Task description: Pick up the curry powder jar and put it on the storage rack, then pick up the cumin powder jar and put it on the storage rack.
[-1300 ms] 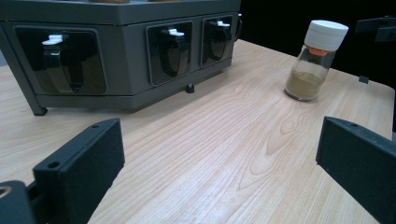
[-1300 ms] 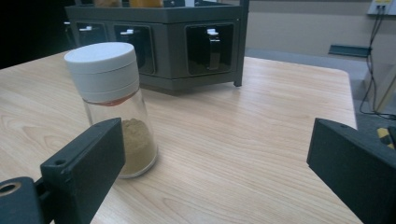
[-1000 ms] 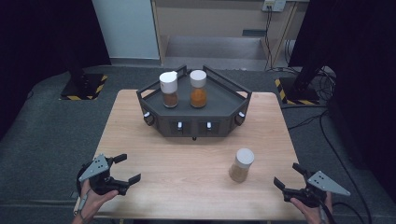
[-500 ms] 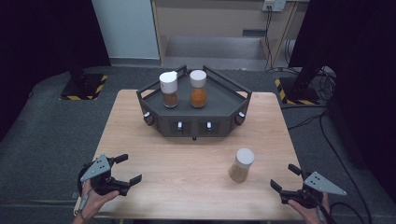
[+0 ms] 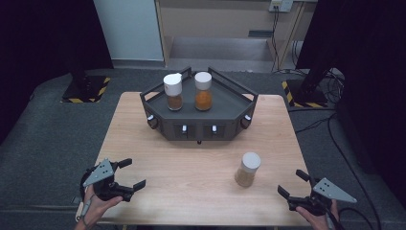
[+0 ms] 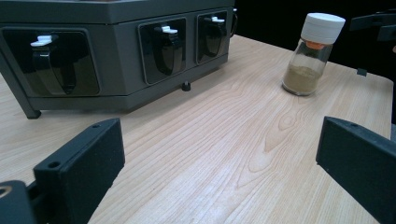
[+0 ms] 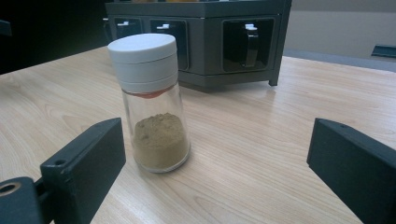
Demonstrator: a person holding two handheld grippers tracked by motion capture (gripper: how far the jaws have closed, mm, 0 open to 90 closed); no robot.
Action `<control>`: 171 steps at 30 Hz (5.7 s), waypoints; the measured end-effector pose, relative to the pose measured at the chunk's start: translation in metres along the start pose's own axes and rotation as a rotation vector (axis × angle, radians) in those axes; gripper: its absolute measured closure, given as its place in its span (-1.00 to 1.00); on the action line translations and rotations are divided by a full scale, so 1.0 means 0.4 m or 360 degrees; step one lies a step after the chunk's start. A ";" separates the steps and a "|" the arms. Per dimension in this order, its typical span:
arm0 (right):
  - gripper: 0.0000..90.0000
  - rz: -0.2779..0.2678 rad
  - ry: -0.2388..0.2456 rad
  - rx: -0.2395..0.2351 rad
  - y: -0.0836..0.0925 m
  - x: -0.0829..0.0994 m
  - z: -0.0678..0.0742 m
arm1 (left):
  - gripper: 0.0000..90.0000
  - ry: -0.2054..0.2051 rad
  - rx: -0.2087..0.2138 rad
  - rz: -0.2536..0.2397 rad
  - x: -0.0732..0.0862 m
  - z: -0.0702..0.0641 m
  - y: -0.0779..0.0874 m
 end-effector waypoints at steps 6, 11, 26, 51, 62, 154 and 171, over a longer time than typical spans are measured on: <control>-0.89 -0.0020 0.0001 0.0010 0.008 0.001 0.005 | -0.99 -0.0018 0.0006 0.0009 -0.002 -0.005 -0.002; -0.89 -0.0024 -0.0011 0.0024 0.011 0.004 0.000 | -0.99 -0.0012 0.0003 0.0008 -0.002 -0.005 -0.002; -0.89 -0.0034 -0.0025 0.0045 0.017 0.005 0.008 | -0.99 -0.0014 0.0005 0.0004 -0.001 -0.005 0.000; -0.91 -0.0077 -0.0094 -0.0014 0.045 -0.033 0.006 | -0.99 0.0029 0.0002 -0.0028 0.004 -0.003 0.005; -0.95 -0.0019 -0.0053 -0.0065 0.071 -0.125 -0.010 | -0.99 0.0046 -0.0001 -0.0037 0.007 -0.001 0.007; -0.89 0.0547 0.0170 -0.0450 -0.278 -0.312 -0.012 | -0.99 0.0042 0.0005 -0.0025 0.006 0.005 0.008; -0.29 0.0499 0.0244 -0.0444 -0.319 -0.244 0.005 | -0.99 0.0043 0.0004 -0.0025 0.007 0.005 0.008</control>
Point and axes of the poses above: each handheld gripper's, and its own axes: y roughly backward along the jaws, x roughly out of its underside, z roughly to its left, the point moved 4 cm from there along -y, roughly forward along the jaws, and after that the axes turned 1 degree about -x, right-handed, at the moved point
